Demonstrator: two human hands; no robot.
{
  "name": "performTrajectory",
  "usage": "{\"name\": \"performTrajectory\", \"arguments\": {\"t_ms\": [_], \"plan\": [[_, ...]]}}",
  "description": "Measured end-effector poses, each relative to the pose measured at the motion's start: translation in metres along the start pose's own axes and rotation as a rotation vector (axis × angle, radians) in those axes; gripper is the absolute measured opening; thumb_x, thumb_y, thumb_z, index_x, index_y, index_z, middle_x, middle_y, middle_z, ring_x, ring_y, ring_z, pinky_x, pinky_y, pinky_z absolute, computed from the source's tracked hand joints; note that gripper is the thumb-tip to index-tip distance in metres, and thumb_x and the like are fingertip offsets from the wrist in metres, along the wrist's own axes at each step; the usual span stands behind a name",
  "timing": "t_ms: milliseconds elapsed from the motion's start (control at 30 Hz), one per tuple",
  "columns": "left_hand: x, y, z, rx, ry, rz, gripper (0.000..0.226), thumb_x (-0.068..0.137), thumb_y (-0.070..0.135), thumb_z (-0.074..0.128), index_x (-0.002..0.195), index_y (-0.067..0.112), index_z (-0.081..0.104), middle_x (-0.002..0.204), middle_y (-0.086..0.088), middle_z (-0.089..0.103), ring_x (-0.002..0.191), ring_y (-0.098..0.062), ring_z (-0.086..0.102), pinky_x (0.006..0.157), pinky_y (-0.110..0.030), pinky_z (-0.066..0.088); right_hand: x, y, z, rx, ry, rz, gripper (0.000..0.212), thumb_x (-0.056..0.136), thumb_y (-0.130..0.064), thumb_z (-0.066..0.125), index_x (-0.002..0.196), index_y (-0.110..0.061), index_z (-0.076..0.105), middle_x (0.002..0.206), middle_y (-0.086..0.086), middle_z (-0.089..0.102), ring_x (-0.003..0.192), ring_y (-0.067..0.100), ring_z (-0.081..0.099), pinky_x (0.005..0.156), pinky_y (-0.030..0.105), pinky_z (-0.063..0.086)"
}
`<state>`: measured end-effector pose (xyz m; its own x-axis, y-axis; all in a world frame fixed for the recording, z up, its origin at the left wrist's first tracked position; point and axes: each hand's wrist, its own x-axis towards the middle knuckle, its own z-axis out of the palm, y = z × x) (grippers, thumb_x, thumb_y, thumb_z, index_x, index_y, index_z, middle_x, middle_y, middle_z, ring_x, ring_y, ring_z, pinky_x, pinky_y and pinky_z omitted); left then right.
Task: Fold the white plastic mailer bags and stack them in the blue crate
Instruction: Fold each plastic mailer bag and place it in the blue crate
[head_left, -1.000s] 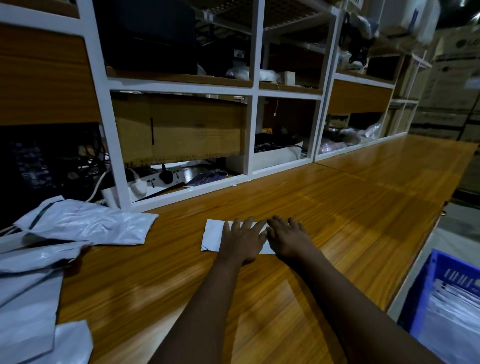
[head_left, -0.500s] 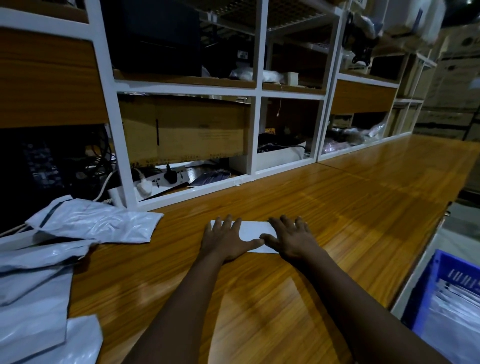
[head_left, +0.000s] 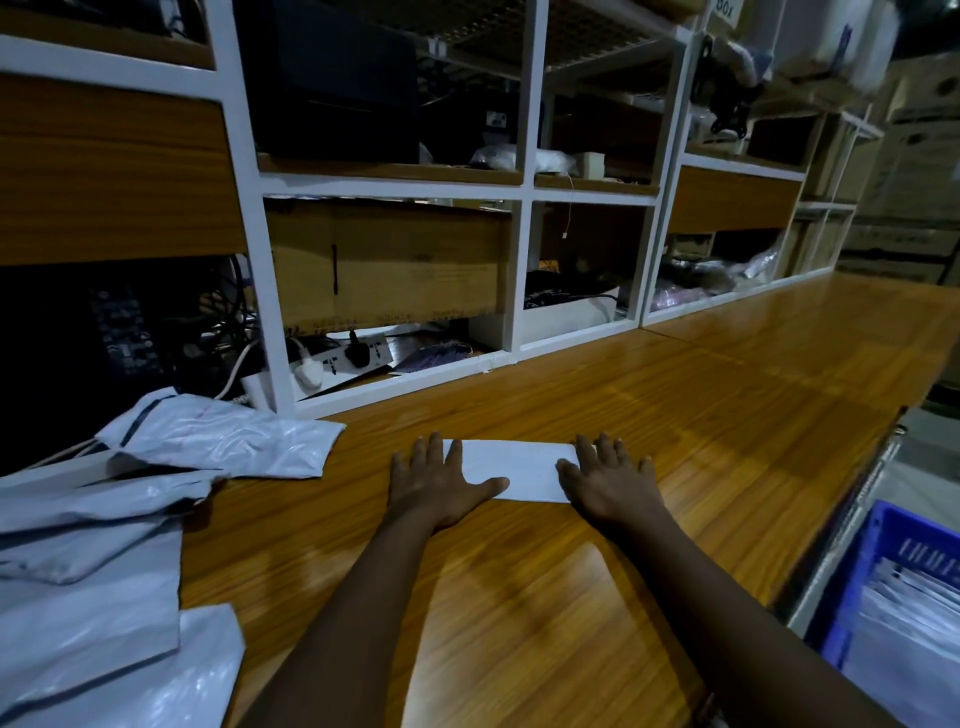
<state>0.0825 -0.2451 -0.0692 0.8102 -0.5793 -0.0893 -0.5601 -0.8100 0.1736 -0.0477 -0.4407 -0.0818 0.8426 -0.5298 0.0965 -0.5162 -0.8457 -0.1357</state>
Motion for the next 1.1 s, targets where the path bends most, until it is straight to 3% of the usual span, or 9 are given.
{"name": "performTrajectory", "arguments": {"t_ms": [133,267,367,500,600,733,900,967,1100], "plan": [[-0.010,-0.005,0.001,-0.014,0.025,-0.004,0.089,0.090,0.079,0.017,0.158,0.025,-0.003,0.165,-0.005,-0.014,0.151,-0.026,-0.013,0.120,-0.051,-0.008,-0.008,0.006,0.004,-0.076,0.021,0.008,0.068,0.100,-0.057,0.007,0.155,-0.020,0.017,0.164,0.015,0.009,0.150,0.041,0.009,0.112,0.068,0.014],[-0.019,-0.005,0.001,-0.047,0.140,-0.016,0.078,0.097,0.069,0.015,0.158,0.023,0.005,0.166,-0.006,-0.002,0.152,-0.028,-0.005,0.121,-0.052,-0.004,-0.020,0.010,0.004,-0.202,0.099,0.026,0.079,0.092,-0.056,0.000,0.148,-0.015,0.036,0.155,0.018,0.033,0.143,0.046,0.027,0.106,0.069,0.027],[-0.027,-0.001,0.002,0.007,0.290,0.035,0.070,0.100,0.061,0.020,0.158,0.022,0.015,0.165,-0.005,0.011,0.152,-0.026,0.004,0.120,-0.051,0.000,-0.027,0.007,0.001,-0.257,0.146,-0.027,0.061,0.101,-0.047,0.024,0.148,-0.010,0.037,0.154,0.019,0.035,0.142,0.044,0.029,0.108,0.065,0.029],[-0.033,0.012,0.000,0.043,0.343,0.120,0.060,0.104,0.051,0.025,0.156,0.022,0.023,0.164,-0.003,0.018,0.151,-0.024,0.011,0.120,-0.048,0.003,-0.028,-0.010,0.001,-0.211,0.186,-0.193,0.064,0.095,-0.046,0.038,0.140,-0.002,0.047,0.143,0.024,0.048,0.131,0.045,0.045,0.102,0.065,0.038],[-0.029,0.029,0.000,0.073,0.400,0.210,0.053,0.106,0.041,0.028,0.155,0.020,0.026,0.163,-0.002,0.022,0.150,-0.023,0.015,0.121,-0.049,0.008,-0.024,-0.025,-0.002,-0.140,0.217,-0.302,0.056,0.095,-0.033,0.059,0.138,0.002,0.050,0.141,0.027,0.050,0.130,0.046,0.049,0.101,0.066,0.040],[-0.016,0.042,0.003,0.181,0.420,0.318,0.052,0.105,0.032,0.039,0.154,0.017,0.027,0.162,-0.006,0.023,0.150,-0.026,0.015,0.120,-0.052,0.008,-0.015,-0.031,-0.008,0.036,0.242,-0.267,0.059,0.101,-0.038,0.032,0.147,-0.003,0.041,0.154,0.020,0.038,0.144,0.037,0.033,0.114,0.056,0.028],[0.001,0.051,0.006,0.174,0.454,0.354,0.047,0.105,0.028,0.038,0.151,0.017,0.033,0.159,-0.005,0.031,0.148,-0.025,0.022,0.119,-0.050,0.011,0.003,-0.024,0.003,0.094,0.223,-0.256,0.065,0.099,-0.043,0.020,0.142,-0.001,0.048,0.149,0.021,0.045,0.139,0.038,0.041,0.108,0.058,0.036],[0.010,0.054,0.010,0.161,0.418,0.356,0.049,0.106,0.032,0.035,0.152,0.016,0.032,0.159,-0.006,0.032,0.147,-0.026,0.025,0.119,-0.048,0.014,0.010,-0.023,0.005,0.069,0.188,-0.261,0.075,0.096,-0.049,0.010,0.142,-0.003,0.048,0.148,0.019,0.046,0.138,0.038,0.042,0.107,0.057,0.037],[0.022,0.052,0.017,0.048,0.243,0.304,0.056,0.106,0.045,0.023,0.156,0.019,0.020,0.163,-0.008,0.021,0.150,-0.030,0.017,0.120,-0.050,0.012,0.015,-0.027,0.002,-0.013,0.107,-0.230,0.076,0.093,-0.049,0.003,0.151,-0.013,0.035,0.158,0.009,0.034,0.147,0.034,0.026,0.115,0.055,0.022]]}}
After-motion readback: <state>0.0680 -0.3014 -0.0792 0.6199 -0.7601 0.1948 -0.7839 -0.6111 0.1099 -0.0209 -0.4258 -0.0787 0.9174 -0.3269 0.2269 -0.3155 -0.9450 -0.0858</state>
